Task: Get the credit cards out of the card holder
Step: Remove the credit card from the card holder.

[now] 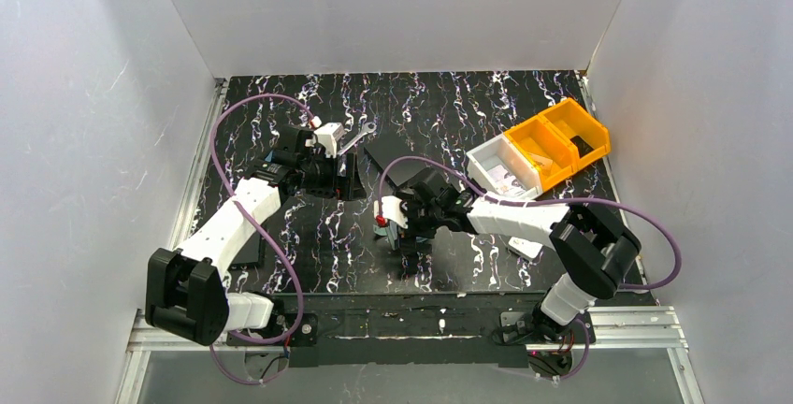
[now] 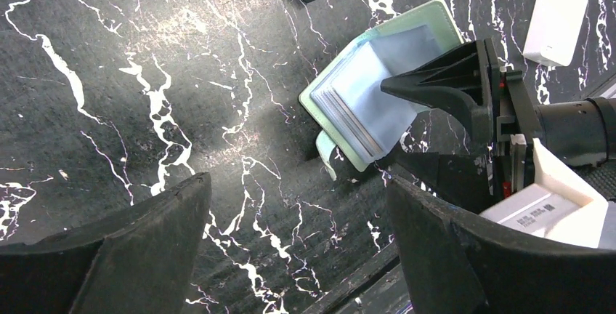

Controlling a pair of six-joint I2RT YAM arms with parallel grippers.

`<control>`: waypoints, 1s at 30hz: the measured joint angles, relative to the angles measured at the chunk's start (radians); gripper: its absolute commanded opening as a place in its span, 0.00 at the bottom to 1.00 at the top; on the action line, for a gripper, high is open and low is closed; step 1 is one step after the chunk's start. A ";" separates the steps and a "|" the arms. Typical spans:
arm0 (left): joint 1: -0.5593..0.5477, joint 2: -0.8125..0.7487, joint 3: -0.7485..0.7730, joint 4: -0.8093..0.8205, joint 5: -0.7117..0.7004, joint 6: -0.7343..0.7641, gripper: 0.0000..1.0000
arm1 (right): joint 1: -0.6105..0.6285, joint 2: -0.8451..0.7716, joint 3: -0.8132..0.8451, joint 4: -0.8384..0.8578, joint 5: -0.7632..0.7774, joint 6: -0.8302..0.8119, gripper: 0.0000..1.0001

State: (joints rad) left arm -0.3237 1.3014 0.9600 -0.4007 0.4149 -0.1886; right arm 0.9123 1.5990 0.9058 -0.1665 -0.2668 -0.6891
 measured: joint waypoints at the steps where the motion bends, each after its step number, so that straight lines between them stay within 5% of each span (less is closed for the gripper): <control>1: 0.000 0.000 0.000 0.000 -0.001 0.004 0.88 | 0.000 0.003 -0.005 0.010 0.008 0.005 0.87; 11: 0.000 -0.002 0.000 0.002 0.010 0.012 0.88 | 0.003 0.013 -0.033 0.073 0.079 0.042 0.71; 21: 0.000 -0.002 0.000 0.009 0.055 0.009 0.88 | -0.003 0.010 -0.035 0.089 0.074 0.076 0.44; 30: 0.008 0.023 -0.010 0.081 0.174 -0.037 0.86 | -0.063 -0.012 -0.037 0.089 0.004 0.129 0.33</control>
State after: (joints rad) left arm -0.3157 1.3243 0.9497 -0.3199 0.5888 -0.2253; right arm 0.8490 1.5867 0.8684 -0.0780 -0.2626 -0.5606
